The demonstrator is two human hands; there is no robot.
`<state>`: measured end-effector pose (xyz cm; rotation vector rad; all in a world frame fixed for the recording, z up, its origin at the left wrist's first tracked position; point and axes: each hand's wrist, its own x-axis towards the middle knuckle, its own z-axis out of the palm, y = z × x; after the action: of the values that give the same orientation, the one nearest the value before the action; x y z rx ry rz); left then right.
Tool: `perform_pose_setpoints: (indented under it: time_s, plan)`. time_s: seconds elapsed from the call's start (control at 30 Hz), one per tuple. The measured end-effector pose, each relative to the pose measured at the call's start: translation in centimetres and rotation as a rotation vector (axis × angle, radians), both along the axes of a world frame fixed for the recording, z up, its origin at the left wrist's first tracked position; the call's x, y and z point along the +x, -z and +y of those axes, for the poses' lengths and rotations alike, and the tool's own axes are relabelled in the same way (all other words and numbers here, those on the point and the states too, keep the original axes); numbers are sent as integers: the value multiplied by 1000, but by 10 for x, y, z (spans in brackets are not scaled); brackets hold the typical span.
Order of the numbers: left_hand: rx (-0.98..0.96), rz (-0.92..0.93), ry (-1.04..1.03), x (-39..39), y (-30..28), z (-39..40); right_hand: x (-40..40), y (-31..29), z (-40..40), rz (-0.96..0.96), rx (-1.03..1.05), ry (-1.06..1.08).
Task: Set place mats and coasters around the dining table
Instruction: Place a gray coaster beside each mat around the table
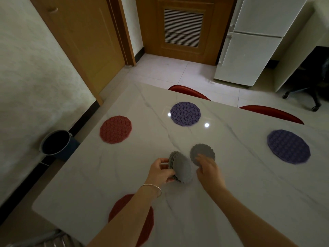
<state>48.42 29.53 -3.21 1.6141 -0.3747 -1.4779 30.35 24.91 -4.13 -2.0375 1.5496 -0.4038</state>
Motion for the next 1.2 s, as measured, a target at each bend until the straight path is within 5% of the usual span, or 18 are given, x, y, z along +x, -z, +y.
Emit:
perform_pose_setpoints:
  time_s: [0.17,0.43,0.53,0.7,0.93,1.2]
  plan:
    - [0,19,5,5,5,1,-14,10,-35,326,119,-134]
    - [-6,14,1,7,7,0,-16,14,-39,599,-158,-390]
    - [6,21,-6,7,6,0,-13,5,-32,523,-131,-251]
    - [43,31,-28,5,2,-4,0,-19,-6,-34,-134,200]
    - [63,34,-106,-2,-5,-3,27,-14,49,-42,-294,-138]
    - [58,35,-120,-8,-4,0,23,-9,48,-94,-195,-194]
